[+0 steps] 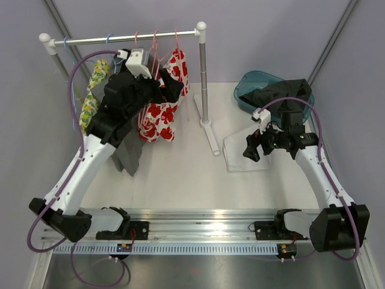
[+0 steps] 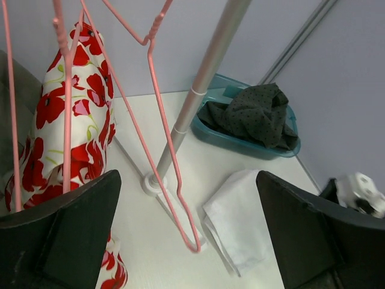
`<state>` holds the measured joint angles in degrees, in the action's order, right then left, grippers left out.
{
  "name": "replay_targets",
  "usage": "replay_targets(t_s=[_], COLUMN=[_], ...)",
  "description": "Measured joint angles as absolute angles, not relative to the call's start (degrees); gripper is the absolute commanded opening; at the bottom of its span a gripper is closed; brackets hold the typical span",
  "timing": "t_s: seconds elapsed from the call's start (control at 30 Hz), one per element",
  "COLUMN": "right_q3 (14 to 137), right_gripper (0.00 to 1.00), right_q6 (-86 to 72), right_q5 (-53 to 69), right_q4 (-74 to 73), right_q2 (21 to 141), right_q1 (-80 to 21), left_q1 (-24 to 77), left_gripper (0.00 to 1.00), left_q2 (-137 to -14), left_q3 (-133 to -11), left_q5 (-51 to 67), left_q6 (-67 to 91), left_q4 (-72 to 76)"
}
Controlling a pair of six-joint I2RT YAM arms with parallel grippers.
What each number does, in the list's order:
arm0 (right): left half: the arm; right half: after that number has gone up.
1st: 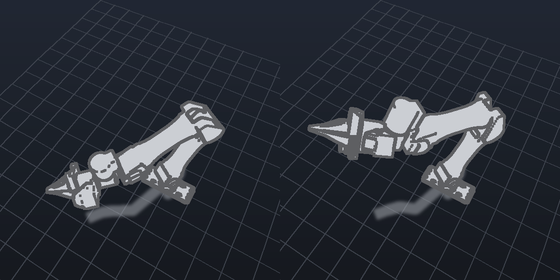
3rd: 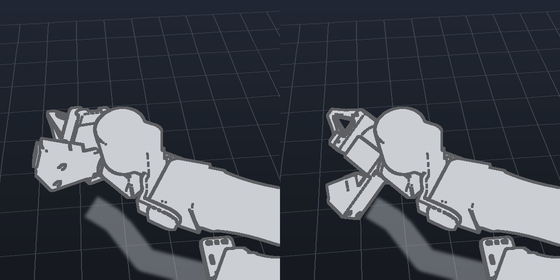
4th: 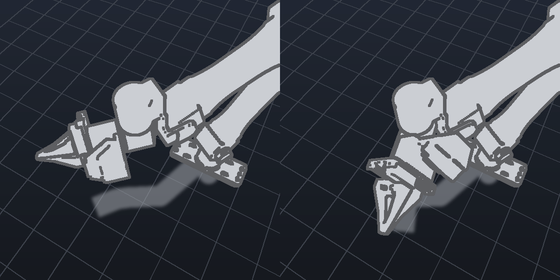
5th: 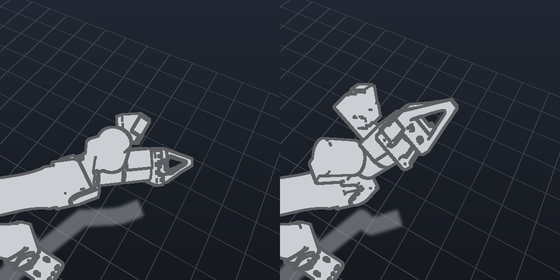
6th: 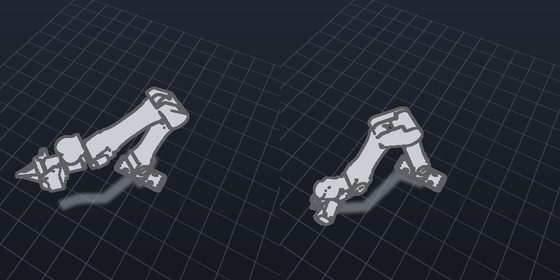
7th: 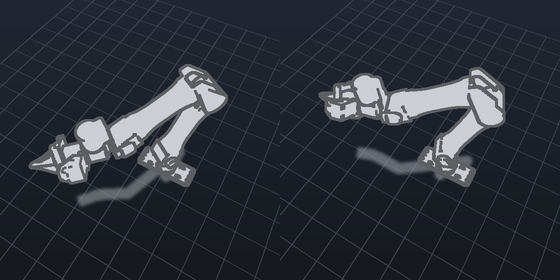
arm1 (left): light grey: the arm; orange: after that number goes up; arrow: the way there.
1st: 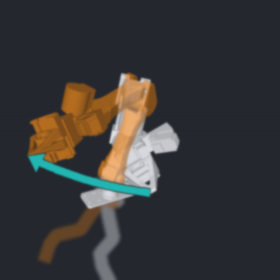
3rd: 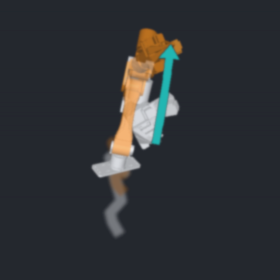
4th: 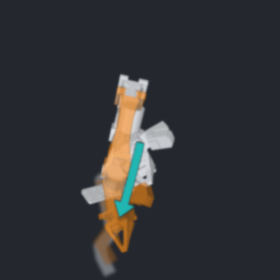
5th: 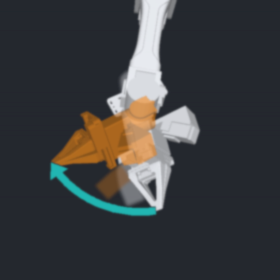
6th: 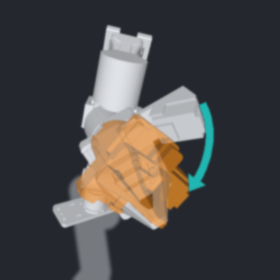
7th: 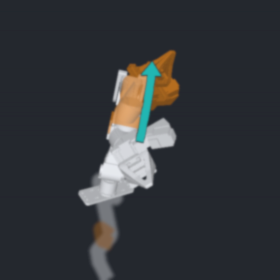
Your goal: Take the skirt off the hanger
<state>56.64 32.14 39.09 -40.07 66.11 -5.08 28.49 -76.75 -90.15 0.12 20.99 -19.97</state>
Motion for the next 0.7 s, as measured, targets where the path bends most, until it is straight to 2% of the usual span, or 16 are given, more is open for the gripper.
replay_targets(t_s=[0.37, 0.6, 0.7], right_q3=[58.92, 56.34, 57.3], right_gripper=[0.99, 0.99, 1.0], right_q6=[12.88, 12.23, 12.69], right_q5=[15.46, 13.17, 13.76], right_q4=[-31.64, -18.46, -15.25], right_q2=[80.9, 82.24, 86.89], right_q1=[-4.34, -3.99, -3.57], left_q1=[28.49, 28.49, 28.49], left_gripper=[0.99, 0.99, 0.99], left_q2=[-51.81, -35.18, -29.87], left_q3=[-74.3, -57.8, -52.69], left_q5=[4.56, 5.54, 5.87], left_q6=[15.73, 12.47, 12.19], left_q4=[-24.01, -25.17, -26.35])
